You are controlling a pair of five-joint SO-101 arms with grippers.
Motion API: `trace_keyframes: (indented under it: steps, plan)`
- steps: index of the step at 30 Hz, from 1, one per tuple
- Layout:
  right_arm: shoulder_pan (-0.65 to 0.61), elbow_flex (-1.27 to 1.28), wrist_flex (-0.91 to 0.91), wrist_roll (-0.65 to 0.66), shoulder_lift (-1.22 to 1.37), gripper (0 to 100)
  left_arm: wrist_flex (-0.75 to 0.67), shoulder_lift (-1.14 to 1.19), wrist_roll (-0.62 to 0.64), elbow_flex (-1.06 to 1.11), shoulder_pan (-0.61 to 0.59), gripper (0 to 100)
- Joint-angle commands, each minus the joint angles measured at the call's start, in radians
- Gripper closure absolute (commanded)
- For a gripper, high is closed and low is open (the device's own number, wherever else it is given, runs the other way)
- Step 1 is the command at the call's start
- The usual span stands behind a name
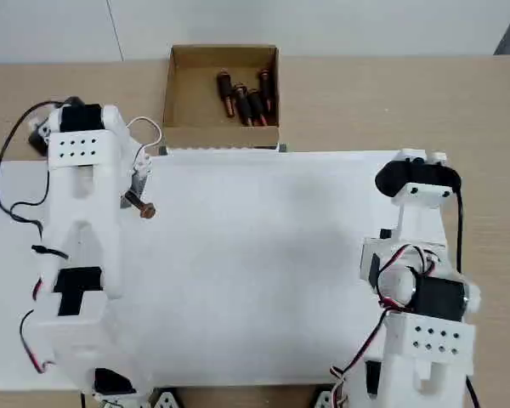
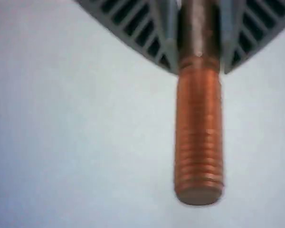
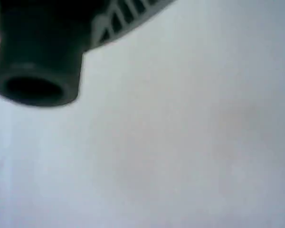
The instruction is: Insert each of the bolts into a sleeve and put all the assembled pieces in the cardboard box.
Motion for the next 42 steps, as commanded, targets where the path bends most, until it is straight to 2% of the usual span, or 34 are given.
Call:
trace_keyframes:
  steps: [1, 6, 12, 21, 27, 30, 35, 40, 42]
  plan:
    - [-0.005, -0.008, 0.002, 0.003, -0.018, 99.5, 0.029, -0.011, 0.233, -0.045, 0.008, 100]
    - [-0.005, -0.008, 0.045, 0.003, -0.018, 99.5, 0.029, -0.011, 0.528, -0.045, 0.005, 100]
    - [-0.004, -0.008, 0.084, 0.003, -0.019, 99.5, 0.029, -0.011, 0.695, -0.047, 0.003, 100]
    - [-0.004, -0.008, 0.088, 0.002, -0.019, 99.5, 0.029, -0.009, 0.698, -0.045, -0.083, 100]
    - [-0.004, -0.008, 0.088, 0.002, -0.019, 99.5, 0.029, -0.009, 0.698, -0.045, -0.086, 99]
    - [-0.004, -0.008, 0.088, 0.002, -0.019, 99.5, 0.029, -0.009, 0.695, -0.045, -0.084, 93]
    - [0.008, -0.008, 0.09, 0.002, -0.019, 99.5, 0.029, -0.011, 0.618, -0.045, -0.075, 82]
    - [0.068, -0.008, 0.09, 0.002, -0.019, 99.5, 0.029, -0.011, 0.605, -0.047, -0.077, 80]
    - [0.087, -0.008, 0.09, 0.003, -0.019, 99.5, 0.031, -0.011, 0.531, -0.044, -0.077, 80]
